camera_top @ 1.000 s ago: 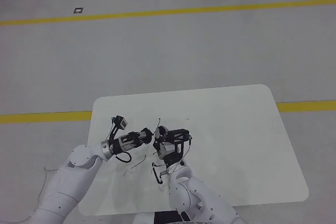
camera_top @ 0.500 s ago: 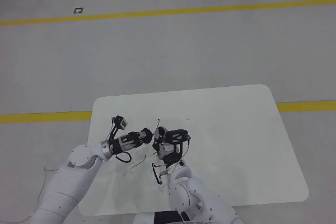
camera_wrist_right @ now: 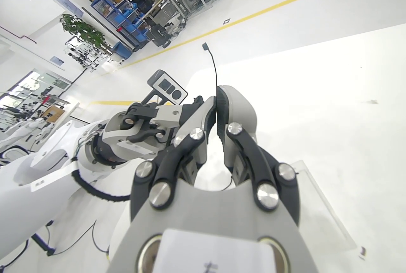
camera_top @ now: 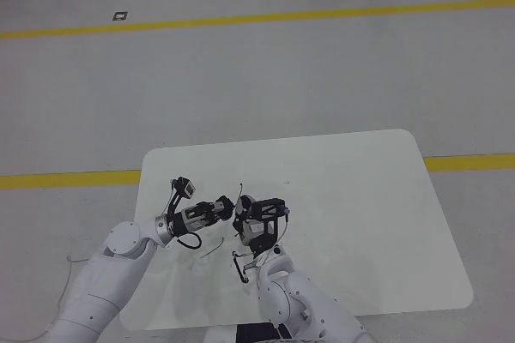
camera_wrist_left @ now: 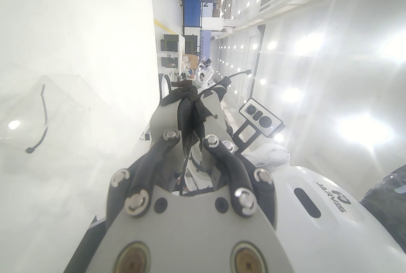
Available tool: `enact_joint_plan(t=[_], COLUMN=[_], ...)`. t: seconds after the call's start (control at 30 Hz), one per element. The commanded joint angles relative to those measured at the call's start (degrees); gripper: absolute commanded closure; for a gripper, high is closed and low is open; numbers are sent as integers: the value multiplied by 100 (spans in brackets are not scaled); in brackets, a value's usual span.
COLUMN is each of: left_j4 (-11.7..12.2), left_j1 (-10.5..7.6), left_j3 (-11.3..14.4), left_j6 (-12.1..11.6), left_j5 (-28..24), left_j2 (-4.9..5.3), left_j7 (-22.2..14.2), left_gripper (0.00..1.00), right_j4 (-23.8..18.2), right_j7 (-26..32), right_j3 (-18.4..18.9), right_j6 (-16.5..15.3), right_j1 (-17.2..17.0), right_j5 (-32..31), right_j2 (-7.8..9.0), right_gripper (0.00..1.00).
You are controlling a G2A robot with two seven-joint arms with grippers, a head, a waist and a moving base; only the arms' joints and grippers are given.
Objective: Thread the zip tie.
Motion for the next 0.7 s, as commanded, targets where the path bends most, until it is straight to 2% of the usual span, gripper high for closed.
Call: enact_joint_plan(t=[0.0, 0.23, 0.27, 0.33, 0.37, 0.4, 0.43, 0.67], left_j4=[0, 0, 0, 0, 0, 0, 0, 0], left_j1=[0, 0, 0, 0, 0, 0, 0, 0], left_j3=[0, 0, 0, 0, 0, 0, 0, 0], left_j6=[0, 0, 0, 0, 0, 0, 0, 0], left_j5=[0, 0, 0, 0, 0, 0, 0, 0], left_j2=[0, 0, 0, 0, 0, 0, 0, 0], left_j7=[0, 0, 0, 0, 0, 0, 0, 0], left_gripper=[100, 100, 100, 100, 100, 100, 100, 100], right_j4=[0, -3, -5, -18, -25, -31, -42, -79], right_j7=[14, 46, 44, 33, 20, 8, -11, -92], right_j3=[-2, 4, 8, 21, 28, 36, 47, 128], right_j6=[0, -7, -3, -5, -5, -6, -10, -89], right_j1=[2, -6, -10, -22, -29, -36, -48, -133], right_j5=[-14, -30, -18, 8, 18, 25, 36, 120], right_j2=[1, 4, 3, 2, 2, 1, 2, 19], right_gripper=[100, 100, 91, 55, 44, 4, 0, 0])
